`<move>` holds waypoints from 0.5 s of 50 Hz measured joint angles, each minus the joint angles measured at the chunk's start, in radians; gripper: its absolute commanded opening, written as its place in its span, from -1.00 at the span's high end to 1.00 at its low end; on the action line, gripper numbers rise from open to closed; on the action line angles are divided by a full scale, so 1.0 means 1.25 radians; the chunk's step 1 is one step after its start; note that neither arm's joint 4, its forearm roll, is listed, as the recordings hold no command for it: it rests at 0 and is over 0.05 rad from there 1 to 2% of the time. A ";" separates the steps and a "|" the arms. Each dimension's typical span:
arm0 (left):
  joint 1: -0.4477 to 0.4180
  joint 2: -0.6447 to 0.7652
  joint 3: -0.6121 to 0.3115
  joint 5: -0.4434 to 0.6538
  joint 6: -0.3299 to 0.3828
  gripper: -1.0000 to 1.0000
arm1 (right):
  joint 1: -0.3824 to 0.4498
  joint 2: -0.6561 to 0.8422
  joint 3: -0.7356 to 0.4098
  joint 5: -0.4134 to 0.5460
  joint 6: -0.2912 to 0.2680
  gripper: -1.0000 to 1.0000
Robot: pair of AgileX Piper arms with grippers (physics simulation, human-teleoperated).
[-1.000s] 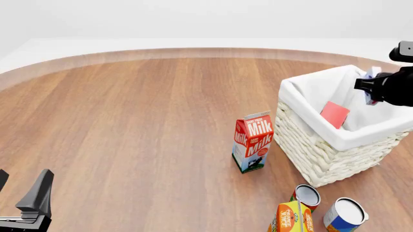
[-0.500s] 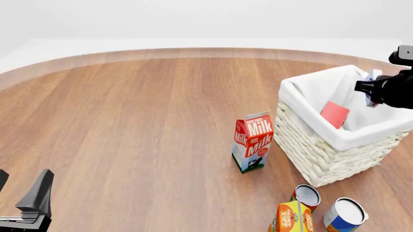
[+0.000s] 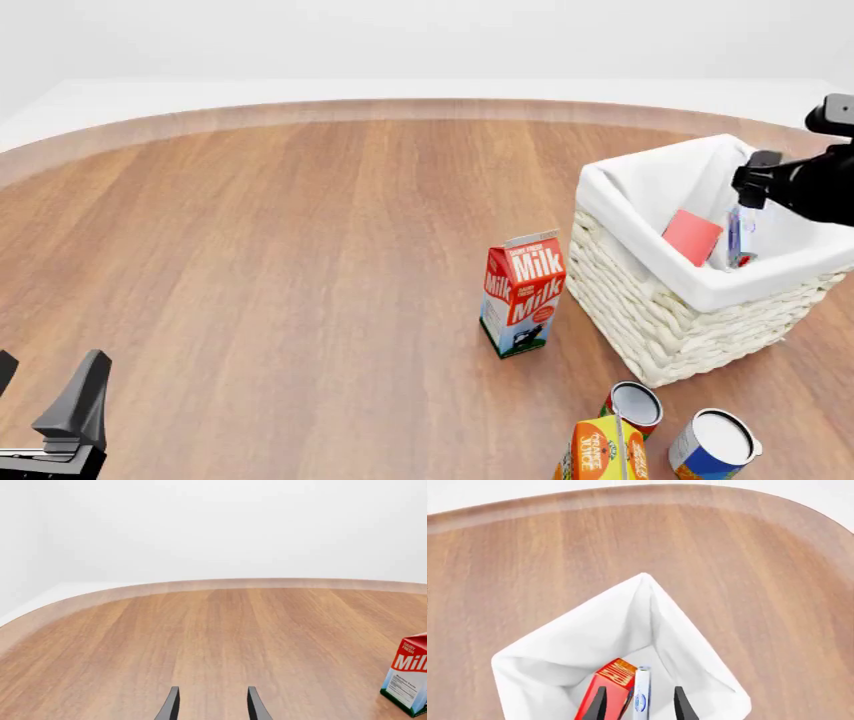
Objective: Pick up the cream cheese box and the butter, and put them in the basket.
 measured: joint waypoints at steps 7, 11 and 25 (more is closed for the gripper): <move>0.000 0.000 0.000 0.000 0.000 -1.00 | 0.004 -0.008 0.002 -0.001 0.000 -1.00; 0.000 0.000 0.000 0.000 0.000 -1.00 | 0.008 -0.013 0.003 0.001 -0.001 -1.00; 0.000 0.000 0.000 0.000 0.000 -1.00 | 0.025 -0.041 -0.001 0.022 -0.010 -1.00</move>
